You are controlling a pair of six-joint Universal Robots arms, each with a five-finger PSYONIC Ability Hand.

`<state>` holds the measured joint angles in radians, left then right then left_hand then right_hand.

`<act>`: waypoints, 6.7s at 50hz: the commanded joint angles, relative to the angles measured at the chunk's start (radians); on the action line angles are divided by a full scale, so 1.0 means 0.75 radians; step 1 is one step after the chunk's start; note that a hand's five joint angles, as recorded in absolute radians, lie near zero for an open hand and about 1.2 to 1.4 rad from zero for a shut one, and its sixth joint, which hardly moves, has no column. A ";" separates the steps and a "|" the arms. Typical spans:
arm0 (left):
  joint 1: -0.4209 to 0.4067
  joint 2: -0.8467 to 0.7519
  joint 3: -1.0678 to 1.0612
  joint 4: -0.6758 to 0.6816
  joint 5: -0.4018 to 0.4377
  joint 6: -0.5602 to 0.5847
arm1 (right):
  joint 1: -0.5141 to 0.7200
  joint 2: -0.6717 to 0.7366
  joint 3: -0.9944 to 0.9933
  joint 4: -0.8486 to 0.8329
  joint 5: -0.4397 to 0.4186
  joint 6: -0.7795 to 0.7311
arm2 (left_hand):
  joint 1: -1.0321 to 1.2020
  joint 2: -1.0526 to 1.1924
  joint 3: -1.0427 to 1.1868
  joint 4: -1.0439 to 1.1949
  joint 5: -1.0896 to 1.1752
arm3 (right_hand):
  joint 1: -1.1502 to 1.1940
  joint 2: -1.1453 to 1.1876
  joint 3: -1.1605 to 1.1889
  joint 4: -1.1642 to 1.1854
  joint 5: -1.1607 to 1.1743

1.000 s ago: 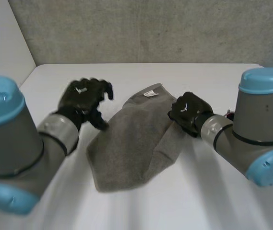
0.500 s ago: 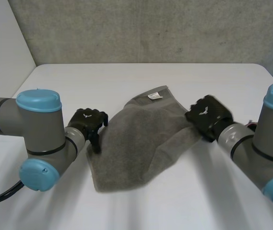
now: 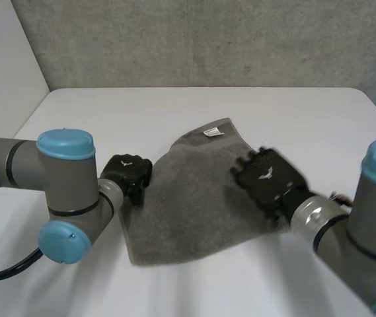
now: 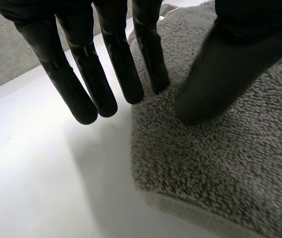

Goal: Fold the towel.

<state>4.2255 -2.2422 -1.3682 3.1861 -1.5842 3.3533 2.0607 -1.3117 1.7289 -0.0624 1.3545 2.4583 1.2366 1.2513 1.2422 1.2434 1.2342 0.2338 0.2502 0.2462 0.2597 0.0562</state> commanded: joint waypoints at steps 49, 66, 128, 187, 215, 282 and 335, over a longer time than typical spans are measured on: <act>-0.042 -0.119 0.102 0.053 -0.001 -0.006 | 0.128 0.268 -0.078 -0.168 0.123 0.101 | -0.758 -0.777 -0.765 -0.767 -0.987 | 1.550 1.528 1.533 1.515 1.554; -0.054 0.103 0.113 0.051 -0.062 -0.077 | 0.040 0.048 -0.172 -0.148 0.109 0.105 | 0.213 0.193 0.205 0.204 -0.017 | 1.550 1.528 1.533 1.515 1.554; 0.056 0.449 -0.082 0.209 -0.297 -0.376 | -0.125 0.430 -1.150 0.179 -0.393 0.207 | 0.213 0.193 0.205 0.204 -0.017 | 1.550 1.528 1.533 1.515 1.554; 0.248 0.427 -0.297 0.145 -0.246 -0.387 | -0.035 0.291 -0.860 0.435 -0.057 0.246 | 0.213 0.193 0.205 0.204 -0.017 | -0.079 -0.101 -0.096 -0.114 -0.075; 0.234 0.413 -0.323 0.159 -0.246 -0.389 | -0.185 -0.149 0.221 0.314 -0.434 0.152 | 0.213 0.193 0.205 0.204 -0.017 | 0.459 0.437 0.443 0.425 0.463; 0.228 0.398 -0.340 0.192 -0.246 -0.389 | 0.020 0.350 -0.031 -0.199 -0.225 0.181 | 0.213 0.193 0.205 0.204 -0.017 | 1.550 1.528 1.533 1.515 1.554; 0.183 0.122 0.595 0.622 -0.101 0.604 | -0.050 0.557 -1.322 -0.635 0.211 -0.234 | 0.213 0.193 0.205 0.204 -0.017 | 1.550 1.528 1.533 1.515 1.554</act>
<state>4.3664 -2.1563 -1.0541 3.2772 -1.6583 3.8254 1.9865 -0.9101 0.7311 0.0920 1.4430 2.3661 1.4685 1.4913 1.5500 1.5298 1.5112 1.3453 1.3280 1.3427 1.3468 1.1792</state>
